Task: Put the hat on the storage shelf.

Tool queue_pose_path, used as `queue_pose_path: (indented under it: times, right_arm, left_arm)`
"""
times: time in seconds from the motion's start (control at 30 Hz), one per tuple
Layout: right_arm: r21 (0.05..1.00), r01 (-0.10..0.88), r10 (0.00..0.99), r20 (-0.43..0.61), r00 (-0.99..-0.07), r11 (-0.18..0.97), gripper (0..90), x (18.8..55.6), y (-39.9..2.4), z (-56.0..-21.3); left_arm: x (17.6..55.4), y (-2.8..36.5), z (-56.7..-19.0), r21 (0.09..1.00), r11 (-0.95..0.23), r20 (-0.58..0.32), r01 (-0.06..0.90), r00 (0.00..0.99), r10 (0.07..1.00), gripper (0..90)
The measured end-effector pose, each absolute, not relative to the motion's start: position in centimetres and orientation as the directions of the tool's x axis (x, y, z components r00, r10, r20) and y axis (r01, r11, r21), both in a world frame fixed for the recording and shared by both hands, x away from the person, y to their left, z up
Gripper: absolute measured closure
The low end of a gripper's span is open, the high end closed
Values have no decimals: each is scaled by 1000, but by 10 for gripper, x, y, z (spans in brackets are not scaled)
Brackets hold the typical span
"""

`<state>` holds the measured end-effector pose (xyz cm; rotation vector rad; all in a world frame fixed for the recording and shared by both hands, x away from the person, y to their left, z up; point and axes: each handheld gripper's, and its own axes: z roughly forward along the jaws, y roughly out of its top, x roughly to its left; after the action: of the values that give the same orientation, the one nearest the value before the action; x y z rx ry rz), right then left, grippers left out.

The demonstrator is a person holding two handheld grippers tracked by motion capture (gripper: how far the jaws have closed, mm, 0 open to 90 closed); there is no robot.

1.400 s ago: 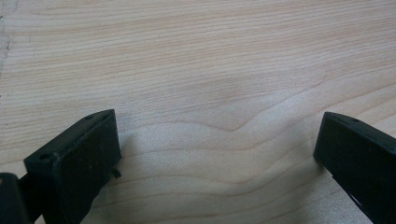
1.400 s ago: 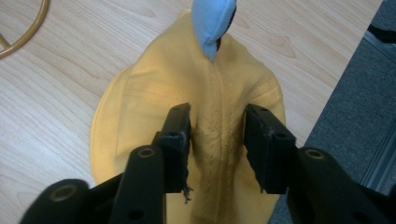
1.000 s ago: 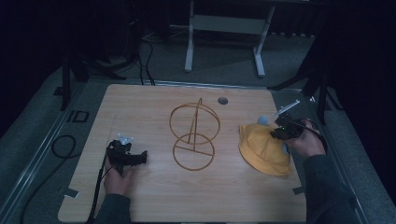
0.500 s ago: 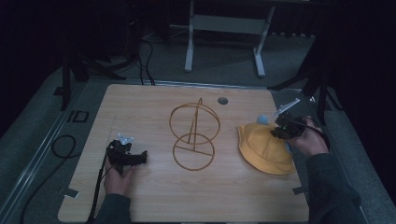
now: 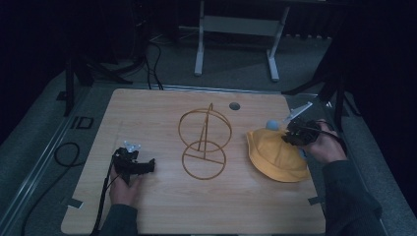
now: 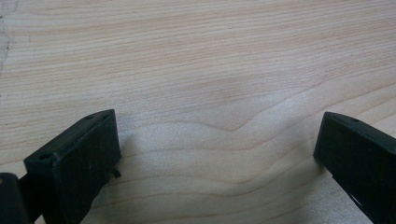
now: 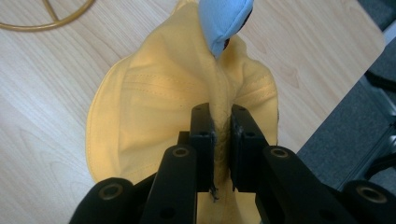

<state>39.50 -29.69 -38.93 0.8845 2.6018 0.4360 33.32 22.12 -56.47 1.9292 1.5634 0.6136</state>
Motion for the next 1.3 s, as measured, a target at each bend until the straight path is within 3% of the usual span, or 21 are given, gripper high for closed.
queue_pose_path:
  times: [1.3]
  right_arm:
    - [372,382,496,-284,-821,846,817,380,-259,-355]
  left_arm:
    - [333,221,-565,684,-149,-6,715,209,978,4]
